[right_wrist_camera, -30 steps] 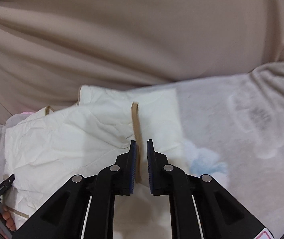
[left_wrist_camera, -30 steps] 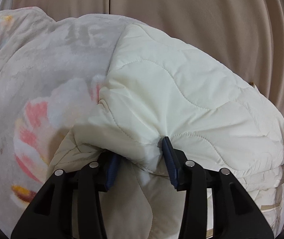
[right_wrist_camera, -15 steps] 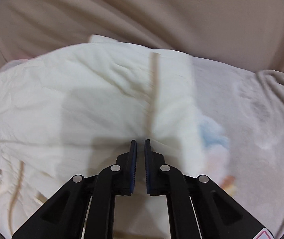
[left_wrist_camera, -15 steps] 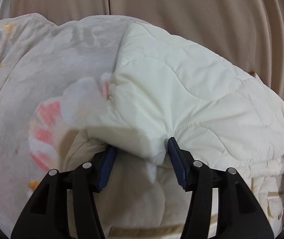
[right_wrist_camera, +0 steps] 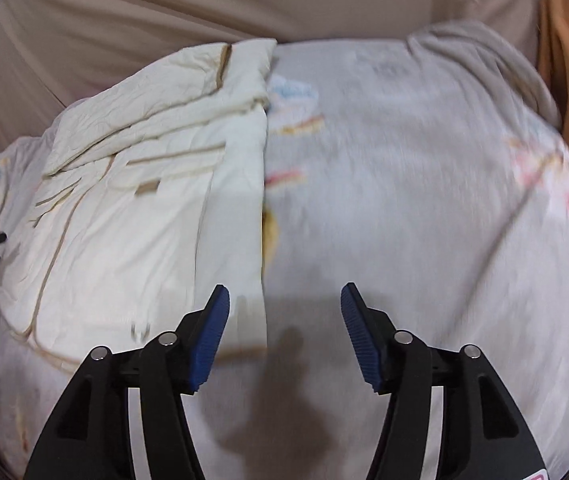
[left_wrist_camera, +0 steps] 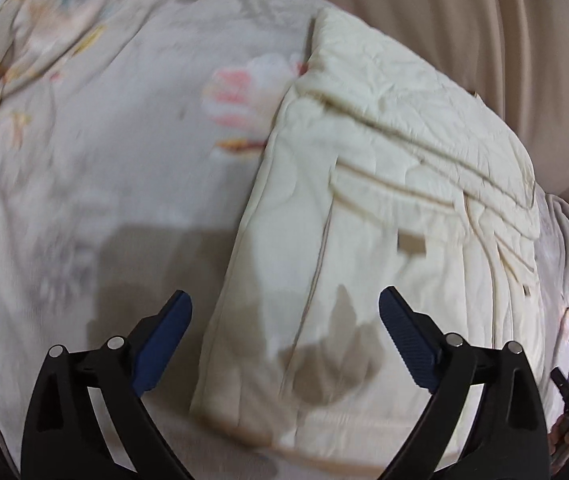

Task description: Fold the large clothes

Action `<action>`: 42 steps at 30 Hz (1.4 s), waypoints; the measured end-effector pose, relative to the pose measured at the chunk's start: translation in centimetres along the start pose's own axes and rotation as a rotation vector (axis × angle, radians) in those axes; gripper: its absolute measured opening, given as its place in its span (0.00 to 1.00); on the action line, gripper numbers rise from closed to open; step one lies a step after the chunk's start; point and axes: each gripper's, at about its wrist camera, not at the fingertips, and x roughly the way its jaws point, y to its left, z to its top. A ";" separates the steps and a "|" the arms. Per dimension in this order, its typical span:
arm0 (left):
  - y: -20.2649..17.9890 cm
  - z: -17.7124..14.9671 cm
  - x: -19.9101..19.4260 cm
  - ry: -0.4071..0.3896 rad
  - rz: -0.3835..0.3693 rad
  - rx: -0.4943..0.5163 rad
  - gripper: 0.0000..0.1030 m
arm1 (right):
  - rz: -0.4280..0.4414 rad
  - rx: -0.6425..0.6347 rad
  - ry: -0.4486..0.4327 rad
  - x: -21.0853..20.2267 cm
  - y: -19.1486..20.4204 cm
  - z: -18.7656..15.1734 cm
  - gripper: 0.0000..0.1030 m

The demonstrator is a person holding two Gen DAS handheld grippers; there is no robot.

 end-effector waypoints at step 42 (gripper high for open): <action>-1.6 -10.1 -26.6 -0.430 -0.369 0.091 0.09 | 0.351 -0.024 -0.486 -25.0 3.1 -8.2 0.05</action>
